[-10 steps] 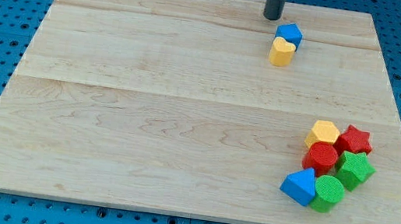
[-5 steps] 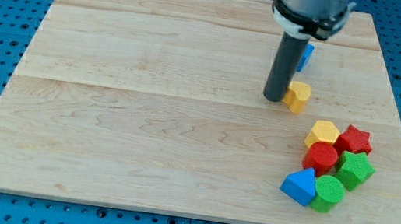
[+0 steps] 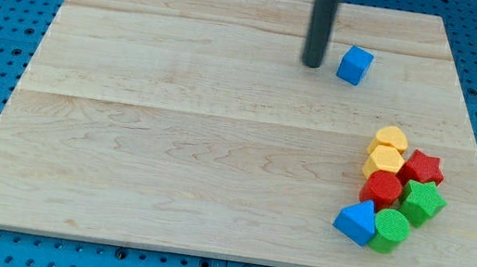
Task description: Push yellow blocks and blue cube into group of blocks towards bottom right
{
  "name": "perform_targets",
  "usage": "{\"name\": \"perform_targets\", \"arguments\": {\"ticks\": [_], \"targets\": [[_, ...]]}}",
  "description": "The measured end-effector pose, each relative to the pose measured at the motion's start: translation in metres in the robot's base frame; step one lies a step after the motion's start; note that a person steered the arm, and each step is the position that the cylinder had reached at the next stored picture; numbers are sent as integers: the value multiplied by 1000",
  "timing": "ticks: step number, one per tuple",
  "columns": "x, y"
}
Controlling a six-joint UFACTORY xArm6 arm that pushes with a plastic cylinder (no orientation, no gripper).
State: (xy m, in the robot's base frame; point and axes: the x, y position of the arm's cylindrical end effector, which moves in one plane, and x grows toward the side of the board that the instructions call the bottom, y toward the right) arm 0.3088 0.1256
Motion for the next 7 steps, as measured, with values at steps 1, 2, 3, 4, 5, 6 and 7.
{"name": "perform_targets", "arguments": {"ticks": [1, 2, 3, 4, 5, 6, 7], "targets": [[-34, 50], [23, 70], [71, 45], [35, 53], [35, 8], [101, 52], [121, 70]]}}
